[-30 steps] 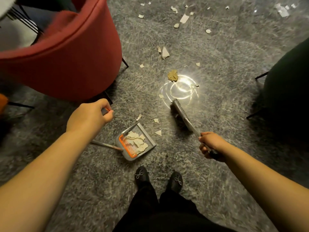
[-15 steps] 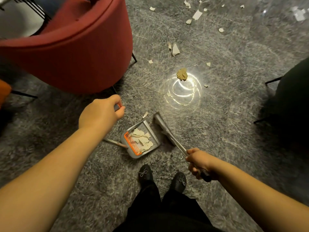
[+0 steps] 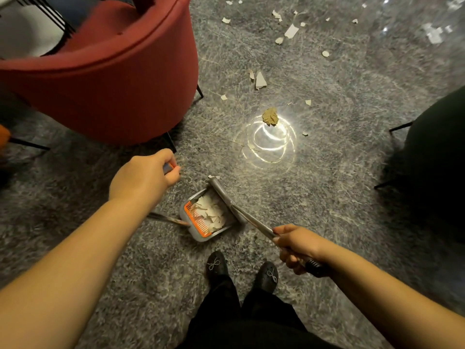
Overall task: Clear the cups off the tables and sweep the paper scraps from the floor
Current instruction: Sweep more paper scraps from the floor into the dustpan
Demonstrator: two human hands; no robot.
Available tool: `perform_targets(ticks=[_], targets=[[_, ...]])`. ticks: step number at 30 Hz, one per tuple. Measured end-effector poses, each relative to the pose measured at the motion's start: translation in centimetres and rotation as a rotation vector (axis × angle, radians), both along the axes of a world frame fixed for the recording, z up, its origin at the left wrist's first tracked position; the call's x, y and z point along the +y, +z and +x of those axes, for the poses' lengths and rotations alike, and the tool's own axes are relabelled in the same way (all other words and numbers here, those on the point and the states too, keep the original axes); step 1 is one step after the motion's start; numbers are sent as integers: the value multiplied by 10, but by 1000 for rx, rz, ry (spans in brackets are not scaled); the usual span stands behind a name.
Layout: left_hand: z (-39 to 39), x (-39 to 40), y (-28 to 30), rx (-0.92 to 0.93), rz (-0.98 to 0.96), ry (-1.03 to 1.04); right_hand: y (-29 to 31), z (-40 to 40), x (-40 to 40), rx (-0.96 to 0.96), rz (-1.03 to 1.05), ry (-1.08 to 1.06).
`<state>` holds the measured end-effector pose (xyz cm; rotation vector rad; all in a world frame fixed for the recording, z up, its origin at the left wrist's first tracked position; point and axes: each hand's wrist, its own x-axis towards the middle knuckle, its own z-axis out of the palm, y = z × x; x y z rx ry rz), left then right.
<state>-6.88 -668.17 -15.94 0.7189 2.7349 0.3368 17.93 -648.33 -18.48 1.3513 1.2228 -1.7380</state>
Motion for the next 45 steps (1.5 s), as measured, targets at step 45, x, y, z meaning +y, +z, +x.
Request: perform_targets(ticks=[45], targets=[[-107, 26, 1, 95, -172, 137, -56, -194, 160, -38, 135, 400]])
